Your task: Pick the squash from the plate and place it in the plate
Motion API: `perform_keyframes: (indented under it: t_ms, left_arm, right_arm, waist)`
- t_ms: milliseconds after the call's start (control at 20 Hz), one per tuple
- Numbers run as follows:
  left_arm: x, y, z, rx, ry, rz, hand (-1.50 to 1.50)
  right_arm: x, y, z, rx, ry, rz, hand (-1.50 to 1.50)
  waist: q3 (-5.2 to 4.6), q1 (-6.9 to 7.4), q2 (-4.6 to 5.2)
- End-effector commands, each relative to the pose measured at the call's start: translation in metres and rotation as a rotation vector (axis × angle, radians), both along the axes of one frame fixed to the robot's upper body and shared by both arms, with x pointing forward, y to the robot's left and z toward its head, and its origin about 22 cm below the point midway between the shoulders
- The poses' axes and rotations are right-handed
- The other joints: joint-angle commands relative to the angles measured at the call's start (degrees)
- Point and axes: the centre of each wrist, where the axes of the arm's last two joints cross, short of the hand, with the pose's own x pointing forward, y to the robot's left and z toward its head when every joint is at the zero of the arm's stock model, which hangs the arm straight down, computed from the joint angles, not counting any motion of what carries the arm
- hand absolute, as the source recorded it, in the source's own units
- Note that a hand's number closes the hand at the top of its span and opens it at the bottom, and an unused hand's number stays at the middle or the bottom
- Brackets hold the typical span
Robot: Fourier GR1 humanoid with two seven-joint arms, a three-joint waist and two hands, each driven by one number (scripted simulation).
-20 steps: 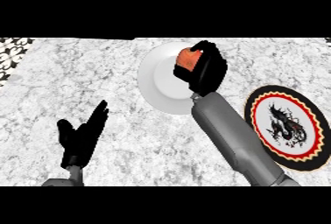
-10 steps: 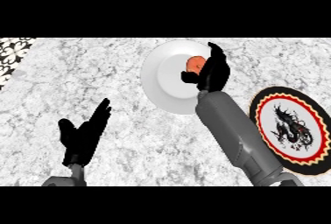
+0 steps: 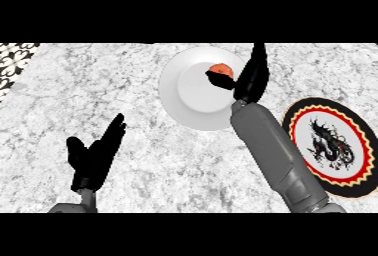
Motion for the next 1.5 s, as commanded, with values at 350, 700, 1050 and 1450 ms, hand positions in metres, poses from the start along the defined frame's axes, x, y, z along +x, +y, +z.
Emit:
perform_keyframes:
  t_ms: [350, 700, 1050, 1450]
  left_arm:
    - [0.006, 0.013, 0.0, 0.001, 0.095, 0.064, 0.0]
    - [-0.018, 0.021, -0.029, -0.009, 0.116, 0.073, 0.0]
    - [-0.025, 0.019, -0.032, -0.01, 0.103, 0.079, 0.0]
    - [-0.011, 0.011, -0.014, -0.006, 0.093, 0.082, 0.0]
  right_arm:
    - [-0.029, -0.031, -0.024, 0.281, -0.055, 0.201, -1.5]
    - [-0.075, -0.041, -0.054, 0.262, -0.001, 0.356, -1.5]
    - [-0.12, -0.064, -0.071, 0.162, 0.075, 0.354, -1.5]
    - [-0.171, -0.056, -0.057, 0.144, 0.066, 0.347, -1.5]
  waist:
    - [-0.48, -3.07, -1.27]
    - [-0.61, -4.19, -1.64]
    - [-0.62, -4.05, -1.57]
    - [-0.61, -3.99, -1.54]
